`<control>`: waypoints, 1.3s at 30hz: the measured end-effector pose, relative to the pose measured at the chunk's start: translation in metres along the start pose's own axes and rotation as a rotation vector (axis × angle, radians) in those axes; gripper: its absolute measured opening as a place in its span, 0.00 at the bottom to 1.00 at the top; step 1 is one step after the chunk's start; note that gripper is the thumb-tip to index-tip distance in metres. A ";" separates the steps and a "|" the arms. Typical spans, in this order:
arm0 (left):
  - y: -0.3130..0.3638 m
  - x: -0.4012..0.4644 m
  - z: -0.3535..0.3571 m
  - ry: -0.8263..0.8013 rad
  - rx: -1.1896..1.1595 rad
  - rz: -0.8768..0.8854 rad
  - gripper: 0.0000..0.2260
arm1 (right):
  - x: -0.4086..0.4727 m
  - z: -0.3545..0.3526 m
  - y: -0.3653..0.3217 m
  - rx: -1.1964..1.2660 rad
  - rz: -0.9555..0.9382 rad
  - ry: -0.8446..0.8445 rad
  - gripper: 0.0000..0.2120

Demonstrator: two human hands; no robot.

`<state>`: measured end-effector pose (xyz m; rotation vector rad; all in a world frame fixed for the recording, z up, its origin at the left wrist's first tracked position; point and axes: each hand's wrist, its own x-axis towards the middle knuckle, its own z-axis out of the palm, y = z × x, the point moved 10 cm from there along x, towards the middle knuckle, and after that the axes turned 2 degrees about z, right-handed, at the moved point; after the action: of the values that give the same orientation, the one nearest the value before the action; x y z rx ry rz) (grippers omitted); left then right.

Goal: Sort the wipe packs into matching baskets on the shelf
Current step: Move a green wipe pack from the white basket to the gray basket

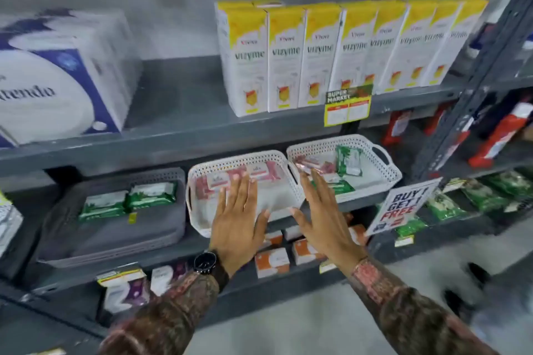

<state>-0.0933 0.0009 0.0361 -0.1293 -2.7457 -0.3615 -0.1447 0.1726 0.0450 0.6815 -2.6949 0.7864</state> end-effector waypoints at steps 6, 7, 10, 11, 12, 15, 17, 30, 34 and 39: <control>-0.030 0.000 0.088 -0.205 0.075 -0.174 0.34 | 0.028 0.017 0.099 -0.051 0.186 -0.171 0.33; -0.036 0.000 0.096 -0.210 0.084 -0.198 0.34 | 0.038 0.016 0.110 -0.079 0.188 -0.186 0.33; -0.051 -0.001 0.115 -0.242 0.090 -0.279 0.34 | 0.068 0.023 0.135 -0.140 0.165 -0.319 0.35; -0.052 -0.001 0.119 -0.245 0.099 -0.298 0.35 | 0.078 0.029 0.142 -0.162 0.134 -0.380 0.36; -0.053 -0.001 0.121 -0.226 0.108 -0.306 0.35 | 0.085 0.035 0.146 -0.177 0.107 -0.435 0.37; -0.053 0.000 0.122 -0.201 0.124 -0.326 0.33 | 0.104 0.048 0.158 -0.178 0.077 -0.592 0.37; -0.052 0.001 0.122 -0.189 0.128 -0.329 0.32 | 0.109 0.053 0.159 -0.173 0.059 -0.685 0.35; -0.051 0.003 0.111 -0.179 0.082 -0.307 0.33 | 0.122 0.043 0.146 -0.288 0.073 -0.438 0.40; -0.077 -0.011 0.077 -0.112 0.050 -0.297 0.32 | 0.132 0.033 0.101 -0.334 0.051 -0.246 0.40; -0.158 -0.055 0.031 -0.075 0.069 -0.388 0.33 | 0.137 0.065 0.000 -0.211 -0.058 -0.240 0.37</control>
<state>-0.0741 -0.1452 -0.0487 0.4216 -2.8456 -0.3677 -0.2693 0.0856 0.0408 0.8451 -2.8998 0.4201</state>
